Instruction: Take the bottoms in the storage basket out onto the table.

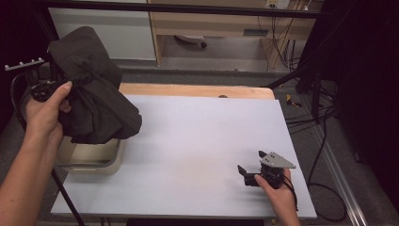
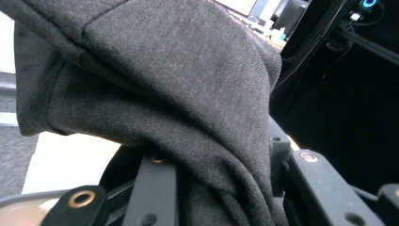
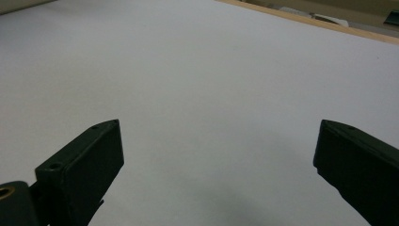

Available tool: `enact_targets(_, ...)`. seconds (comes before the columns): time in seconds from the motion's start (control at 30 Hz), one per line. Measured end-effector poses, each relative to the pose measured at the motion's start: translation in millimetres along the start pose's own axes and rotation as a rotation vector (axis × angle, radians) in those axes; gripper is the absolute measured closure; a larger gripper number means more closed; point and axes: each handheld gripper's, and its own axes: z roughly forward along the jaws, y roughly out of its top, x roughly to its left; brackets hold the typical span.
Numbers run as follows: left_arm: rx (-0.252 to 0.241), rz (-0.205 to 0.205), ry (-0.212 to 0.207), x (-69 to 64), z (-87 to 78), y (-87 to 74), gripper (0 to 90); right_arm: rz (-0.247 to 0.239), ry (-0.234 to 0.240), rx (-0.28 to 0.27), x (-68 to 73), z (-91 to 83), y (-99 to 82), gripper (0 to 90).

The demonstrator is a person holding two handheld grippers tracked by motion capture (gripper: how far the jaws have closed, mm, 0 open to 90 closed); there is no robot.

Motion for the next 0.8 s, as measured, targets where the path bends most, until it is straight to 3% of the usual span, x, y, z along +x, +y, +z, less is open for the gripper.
enact_targets(0.33, 0.016, 0.045, -0.010, -24.3, 19.7, 9.8, 65.5, 0.005, -0.001, 0.001, -1.2, -0.5, 0.0, 2.8)
enact_targets(0.8, 0.077, 0.130, -0.026, -53.3, 50.8, 3.4, 65.5, 0.017, -0.022, -0.001, -6.7, -3.6, -0.9, 2.9)
